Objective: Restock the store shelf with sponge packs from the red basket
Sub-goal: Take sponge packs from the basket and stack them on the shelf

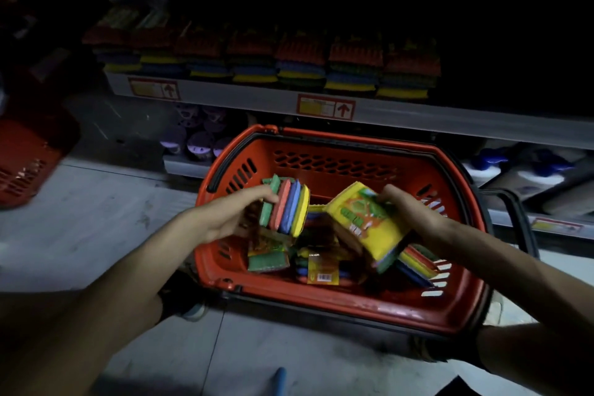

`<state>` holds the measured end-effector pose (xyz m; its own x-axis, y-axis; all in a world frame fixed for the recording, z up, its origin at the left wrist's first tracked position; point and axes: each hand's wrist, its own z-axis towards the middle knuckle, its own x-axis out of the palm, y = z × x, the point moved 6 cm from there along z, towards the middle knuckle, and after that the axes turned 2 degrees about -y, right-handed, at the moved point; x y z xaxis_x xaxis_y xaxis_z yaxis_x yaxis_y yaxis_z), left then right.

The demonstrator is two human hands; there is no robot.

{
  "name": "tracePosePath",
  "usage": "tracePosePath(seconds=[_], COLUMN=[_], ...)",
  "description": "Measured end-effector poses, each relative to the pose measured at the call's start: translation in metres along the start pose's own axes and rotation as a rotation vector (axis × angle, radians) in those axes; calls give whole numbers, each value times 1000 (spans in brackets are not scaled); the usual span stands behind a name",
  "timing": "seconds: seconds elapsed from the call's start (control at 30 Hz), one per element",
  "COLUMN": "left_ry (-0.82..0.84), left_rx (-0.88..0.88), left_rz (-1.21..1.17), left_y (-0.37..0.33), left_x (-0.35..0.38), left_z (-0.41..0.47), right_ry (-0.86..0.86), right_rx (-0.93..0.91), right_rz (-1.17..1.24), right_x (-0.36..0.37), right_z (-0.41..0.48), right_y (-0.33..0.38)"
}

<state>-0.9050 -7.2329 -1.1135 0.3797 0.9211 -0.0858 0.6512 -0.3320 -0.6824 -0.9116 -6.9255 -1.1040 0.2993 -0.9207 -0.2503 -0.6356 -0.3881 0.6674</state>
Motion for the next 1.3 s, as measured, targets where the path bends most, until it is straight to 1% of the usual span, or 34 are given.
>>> tracePosePath(seconds=[0.03,0.07,0.13,0.2,0.27,0.3,0.37,0.43,0.5,0.53,0.57,0.63,0.7,0.8,0.87,0.93,1.07,1.17,1.23,1.3], left_ry=[0,-13,-63,-112,-152,-165,-179,-218,-292,-326,-348,-350,-324,-297,-285,-281,-252,-192,-150,-148], left_rx=[0,16,83,152,179,192,239,275,308,327,345,362,353,334,307,270,233,211,191,214], left_rz=[-36,-5,162,297,407,466,535,586,649,684,723,788,837,928,1012,1065,1090,1052,943,874], left_y=[-1,-3,-12,-22,-28,-32,-40,-46,-47,-47,-46,-41,-31,-19,-13,-8,-2,-2,-1,-2], left_x=[3,6,12,17,21,24,29,30,25,24,23,24,28,34,39,42,42,40,39,34], left_z=[-3,-4,-8,-9,-9,-11,-12,-13,-13,-13,-13,-12,-10,-7,-5,-3,4,8,11,16], right_ry=[1,8,34,94,122,102,4,-145,-287,-316,-305,-202,-120,-161,-139,-104,-3,72,61,22], right_rx=[27,52,83,77,-30,-110,-235,-357,-523,-582,-617,-608,-535,-446,-371,-338,-394,-431,-453,-487], right_rz=[71,138,245,283,182,117,33,-71,-336,-445,-490,-411,-348,-554,-618,-675,-791,-989,-1123,-1201], right_x=[-2,-3,-3,0,-1,-3,-12,-27,-36,-37,-36,-32,-27,-23,-15,-3,22,39,45,48], right_z=[-1,-3,-7,-12,-18,-20,-23,-25,-31,-32,-32,-25,-15,-1,8,15,22,30,36,40], right_y=[-1,-1,-1,1,9,15,25,32,41,43,43,40,31,13,-1,-10,-14,-17,-17,-11])
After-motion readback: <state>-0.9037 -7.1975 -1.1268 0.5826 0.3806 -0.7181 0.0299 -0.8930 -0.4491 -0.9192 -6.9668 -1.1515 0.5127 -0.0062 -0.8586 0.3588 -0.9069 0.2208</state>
